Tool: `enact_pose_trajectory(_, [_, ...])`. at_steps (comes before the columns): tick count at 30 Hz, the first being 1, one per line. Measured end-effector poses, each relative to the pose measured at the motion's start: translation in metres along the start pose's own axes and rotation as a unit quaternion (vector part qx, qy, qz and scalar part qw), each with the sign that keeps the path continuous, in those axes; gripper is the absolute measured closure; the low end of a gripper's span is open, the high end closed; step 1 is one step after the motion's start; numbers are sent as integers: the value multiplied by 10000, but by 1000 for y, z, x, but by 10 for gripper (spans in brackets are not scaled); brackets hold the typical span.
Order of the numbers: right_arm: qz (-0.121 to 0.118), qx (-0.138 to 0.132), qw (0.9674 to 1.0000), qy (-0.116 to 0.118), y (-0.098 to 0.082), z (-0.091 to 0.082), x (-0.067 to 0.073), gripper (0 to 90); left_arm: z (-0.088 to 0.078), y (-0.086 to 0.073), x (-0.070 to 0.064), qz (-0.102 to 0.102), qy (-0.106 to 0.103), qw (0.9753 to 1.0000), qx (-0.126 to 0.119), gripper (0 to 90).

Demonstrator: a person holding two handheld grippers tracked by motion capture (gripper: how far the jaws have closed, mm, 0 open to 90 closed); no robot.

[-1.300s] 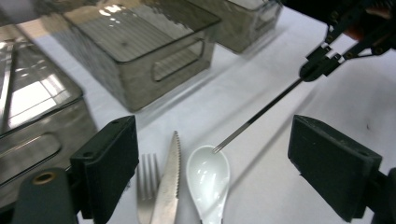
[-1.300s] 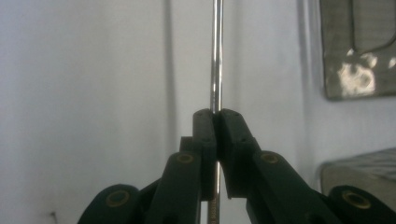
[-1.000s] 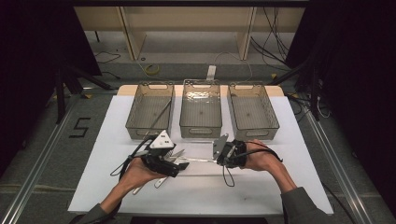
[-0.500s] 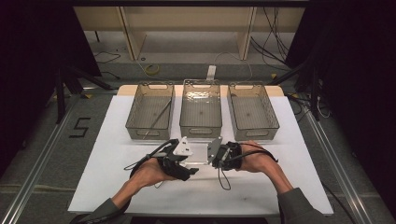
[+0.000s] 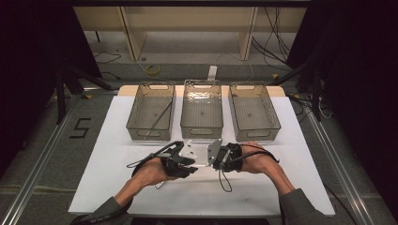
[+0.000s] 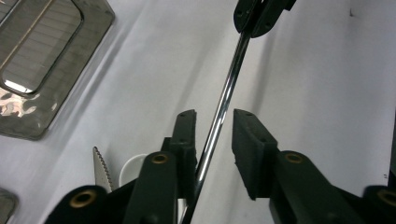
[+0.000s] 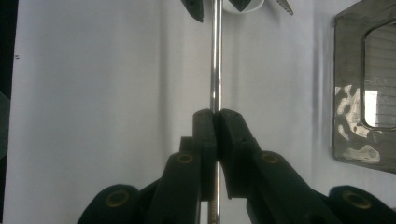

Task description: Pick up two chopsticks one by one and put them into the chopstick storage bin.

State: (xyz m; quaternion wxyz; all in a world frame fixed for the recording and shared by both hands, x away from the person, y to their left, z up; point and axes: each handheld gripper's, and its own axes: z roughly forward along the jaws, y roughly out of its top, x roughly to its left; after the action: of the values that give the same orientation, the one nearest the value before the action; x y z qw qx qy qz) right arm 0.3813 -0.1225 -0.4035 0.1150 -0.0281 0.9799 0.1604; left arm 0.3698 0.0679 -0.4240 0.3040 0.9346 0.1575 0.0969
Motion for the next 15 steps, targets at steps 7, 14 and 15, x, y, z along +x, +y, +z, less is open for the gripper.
enact_pose_trajectory(7, [-108,8,9999,35,1,2,2,857,0,1,0,130,-142,9997,169,785])
enact_pose_trajectory(14, [3,-50,10000,-32,-2,1,1,796,-1,0,-2,201,-412,9989,108,850])
enact_pose_trajectory(15, [122,-136,9998,-44,-3,1,0,777,-2,0,0,165,-388,9991,103,852])
